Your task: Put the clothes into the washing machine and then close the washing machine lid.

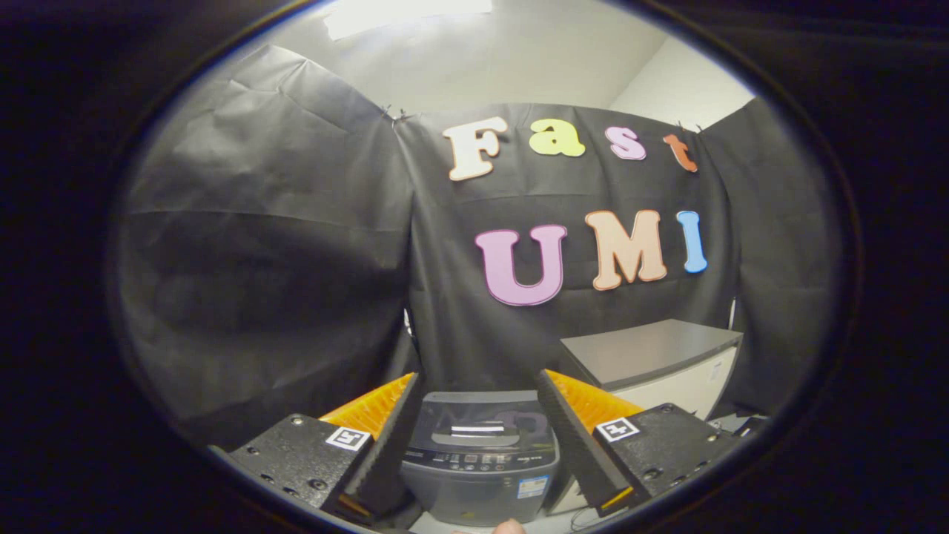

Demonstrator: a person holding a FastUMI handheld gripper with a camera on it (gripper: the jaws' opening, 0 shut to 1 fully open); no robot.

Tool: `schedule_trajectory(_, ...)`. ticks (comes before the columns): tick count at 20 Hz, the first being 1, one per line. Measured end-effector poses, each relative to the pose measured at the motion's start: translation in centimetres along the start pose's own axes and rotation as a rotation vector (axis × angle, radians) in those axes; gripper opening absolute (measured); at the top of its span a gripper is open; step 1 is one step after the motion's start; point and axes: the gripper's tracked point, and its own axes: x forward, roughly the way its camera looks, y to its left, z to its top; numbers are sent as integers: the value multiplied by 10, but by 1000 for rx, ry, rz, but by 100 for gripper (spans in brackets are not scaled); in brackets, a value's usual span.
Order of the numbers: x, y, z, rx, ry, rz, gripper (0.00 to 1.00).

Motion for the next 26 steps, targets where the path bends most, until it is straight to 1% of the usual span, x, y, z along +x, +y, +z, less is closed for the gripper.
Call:
schedule_trajectory(3,-2,14,8,-28,-20,5,95)
schedule_trajectory(7,-4,34,2,0,6,33,95)
schedule_trajectory(10,-2,34,5,3,-3,27,95)
schedule_trajectory(21,2,35,-6,-25,23,11,95)
schedule_trajectory(26,4,41,-9,-31,24,20,95)
